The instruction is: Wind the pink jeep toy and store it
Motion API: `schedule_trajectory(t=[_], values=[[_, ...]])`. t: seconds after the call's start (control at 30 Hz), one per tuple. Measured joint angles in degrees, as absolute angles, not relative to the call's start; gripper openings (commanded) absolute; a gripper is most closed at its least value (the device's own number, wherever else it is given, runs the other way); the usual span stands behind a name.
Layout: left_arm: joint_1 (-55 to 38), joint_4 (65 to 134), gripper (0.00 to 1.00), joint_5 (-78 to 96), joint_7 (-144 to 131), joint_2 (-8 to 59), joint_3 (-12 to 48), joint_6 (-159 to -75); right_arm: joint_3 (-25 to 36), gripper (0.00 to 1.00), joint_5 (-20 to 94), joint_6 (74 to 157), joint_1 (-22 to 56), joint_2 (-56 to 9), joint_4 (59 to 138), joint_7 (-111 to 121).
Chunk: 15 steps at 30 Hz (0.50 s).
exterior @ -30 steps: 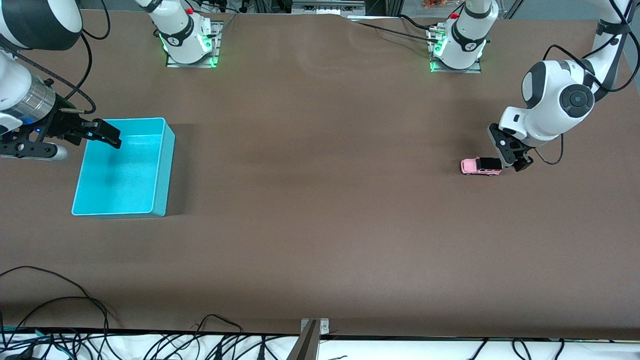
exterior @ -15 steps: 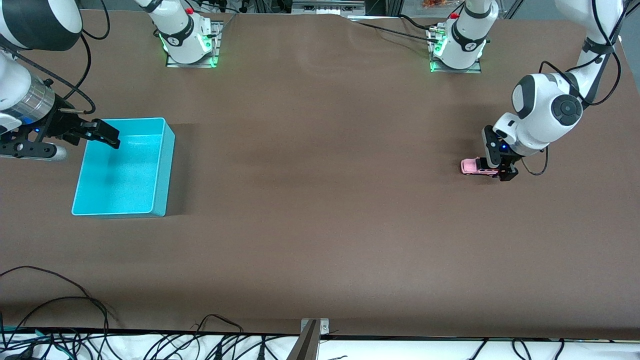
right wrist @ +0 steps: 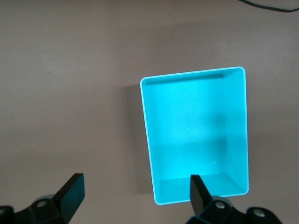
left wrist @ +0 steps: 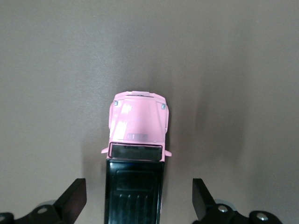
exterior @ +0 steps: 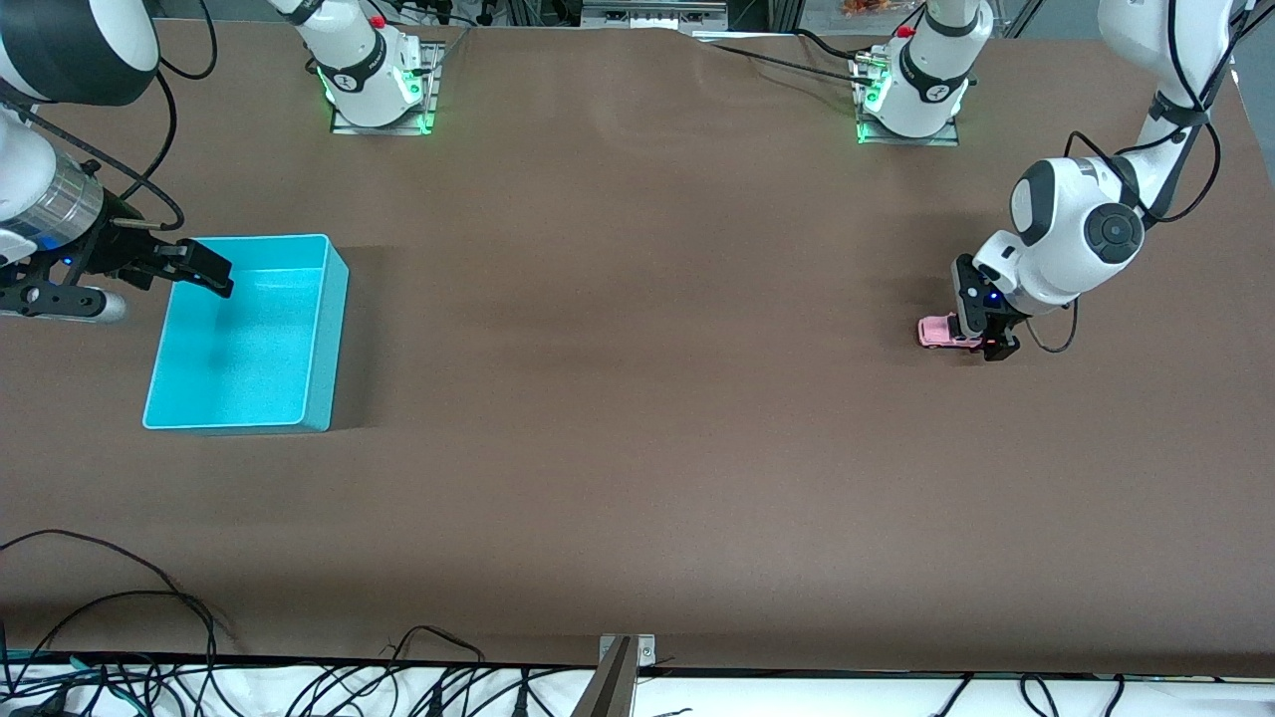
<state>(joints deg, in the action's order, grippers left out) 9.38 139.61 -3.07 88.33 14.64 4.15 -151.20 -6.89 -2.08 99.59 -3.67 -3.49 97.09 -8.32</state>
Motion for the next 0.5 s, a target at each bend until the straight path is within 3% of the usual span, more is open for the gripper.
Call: schedule_trajectory(t=[0.1, 0.23, 0.37, 0.5], values=[[9.40, 139.53, 0.49, -3.07, 88.34, 15.04, 4.14, -151.58, -6.89, 1.00, -2.09, 99.59, -3.67, -3.67, 97.10, -8.32], [9.40, 139.38, 0.18, -3.07, 88.34, 15.09, 4.14, -151.70, -6.89, 1.00, -2.09, 99.59, -3.67, -3.73, 97.10, -8.32], [9.40, 138.94, 0.00, -3.07, 88.47, 15.09, 4.14, -151.74, -6.89, 1.00, -2.09, 99.58, -3.67, -3.73, 97.10, -8.32], [9.40, 138.58, 0.00, -3.07, 88.67, 15.07, 4.14, -151.73, -6.89, 1.00, -2.09, 99.57, -3.67, -3.73, 97.10, -8.32]])
